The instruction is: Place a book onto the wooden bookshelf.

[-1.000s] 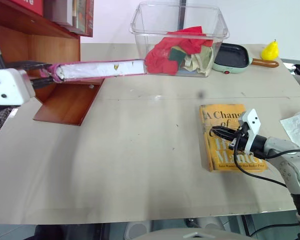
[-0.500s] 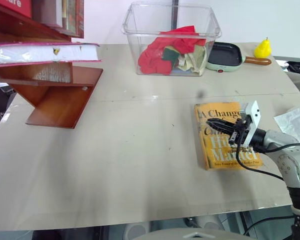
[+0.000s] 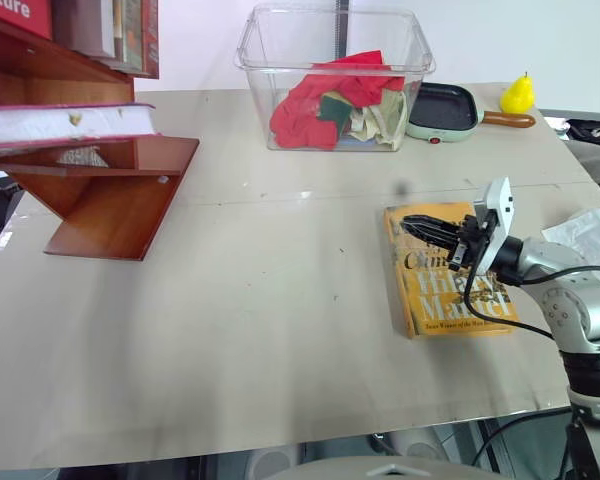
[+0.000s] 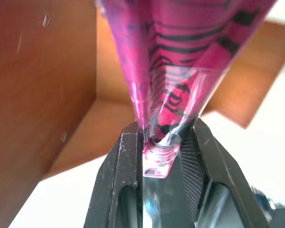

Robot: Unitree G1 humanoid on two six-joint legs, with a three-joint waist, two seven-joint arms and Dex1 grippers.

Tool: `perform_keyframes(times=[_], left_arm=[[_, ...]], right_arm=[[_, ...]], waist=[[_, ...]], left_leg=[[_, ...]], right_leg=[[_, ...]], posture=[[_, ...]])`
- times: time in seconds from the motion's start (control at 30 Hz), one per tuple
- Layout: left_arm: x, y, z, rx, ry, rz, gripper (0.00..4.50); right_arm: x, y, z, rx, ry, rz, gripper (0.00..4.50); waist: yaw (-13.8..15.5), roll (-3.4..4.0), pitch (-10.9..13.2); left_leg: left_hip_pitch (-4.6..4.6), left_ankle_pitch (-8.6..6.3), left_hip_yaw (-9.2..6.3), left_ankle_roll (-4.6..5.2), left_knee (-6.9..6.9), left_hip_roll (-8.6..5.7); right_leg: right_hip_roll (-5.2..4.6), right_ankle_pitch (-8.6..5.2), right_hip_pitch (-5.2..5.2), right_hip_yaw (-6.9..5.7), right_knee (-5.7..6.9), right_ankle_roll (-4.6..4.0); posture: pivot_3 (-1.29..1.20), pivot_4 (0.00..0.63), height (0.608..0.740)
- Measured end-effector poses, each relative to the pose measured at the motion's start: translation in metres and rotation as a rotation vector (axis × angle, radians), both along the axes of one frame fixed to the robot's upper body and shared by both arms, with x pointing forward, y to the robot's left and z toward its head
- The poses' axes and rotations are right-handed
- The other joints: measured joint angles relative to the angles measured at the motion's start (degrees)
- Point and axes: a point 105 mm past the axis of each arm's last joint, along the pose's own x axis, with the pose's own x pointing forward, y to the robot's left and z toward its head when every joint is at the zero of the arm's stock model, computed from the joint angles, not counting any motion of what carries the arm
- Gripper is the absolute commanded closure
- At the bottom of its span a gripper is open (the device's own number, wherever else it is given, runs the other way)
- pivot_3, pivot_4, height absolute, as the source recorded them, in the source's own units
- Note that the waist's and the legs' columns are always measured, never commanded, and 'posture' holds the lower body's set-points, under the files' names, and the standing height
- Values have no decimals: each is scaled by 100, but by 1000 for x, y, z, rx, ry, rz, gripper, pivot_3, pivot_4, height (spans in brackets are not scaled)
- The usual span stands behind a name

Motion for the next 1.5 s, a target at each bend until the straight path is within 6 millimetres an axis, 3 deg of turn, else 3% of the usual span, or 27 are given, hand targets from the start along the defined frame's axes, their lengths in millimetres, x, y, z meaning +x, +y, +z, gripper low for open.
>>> perform_keyframes(times=[0.13,0.3,0.47,0.6,1.03,1.1,1.13,1.3,1.4,1.5], left_arm=[[2,6,-6,7,-8,34,3957],[40,11,-28,43,8,2,3957],[61,22,-29,119,23,7,3957],[76,20,-36,110,38,-2,3957],[98,6,-47,74,90,-50,3957],[100,4,-47,66,93,-53,2926],[101,4,-47,56,93,-50,2710],[108,-6,-71,-22,148,-97,258],[98,-19,-74,-118,172,-174,123],[72,-35,-60,-390,167,-248,123]], right_arm=[[-5,5,8,8,-31,42,4500],[-33,16,39,7,-154,133,4500],[-49,15,62,7,-242,101,4500],[-53,11,68,12,-261,77,4500],[-54,4,61,10,-271,61,4500],[-53,3,59,9,-264,57,4500],[-52,2,58,8,-258,56,4500],[-53,0,54,-3,-251,64,4500],[-54,-2,54,-6,-252,63,4500],[-52,-5,51,-17,-240,57,4500]], waist=[[10,0,0],[50,3,-2],[63,24,-21],[137,29,-19],[221,67,-56],[218,69,-57],[219,72,-59],[169,19,-47],[116,3,-51],[73,-17,-51]], left_leg=[[0,0,1,0,-1,1],[10,0,1,0,5,1],[39,2,17,1,7,4],[108,2,27,1,5,20],[110,7,84,4,8,79],[111,7,84,5,10,81],[111,7,84,5,10,82],[79,7,88,4,13,97],[15,5,112,3,14,98],[-60,5,113,2,15,98]], right_leg=[[-1,3,-12,3,19,4],[-1,3,-12,2,41,4],[-2,-10,5,4,66,21],[7,-23,63,2,79,-1],[33,-16,69,3,76,-20],[40,-16,69,9,75,-21],[41,-17,68,9,75,-22],[50,-15,50,10,47,-23],[40,12,-13,24,36,-19],[36,12,-79,21,42,-16]], posture=[[0,150,740],[0,150,740],[0,150,740],[0,150,740],[0,150,740],[0,150,740],[0,150,740],[0,150,740],[0,150,740],[0,150,740]])
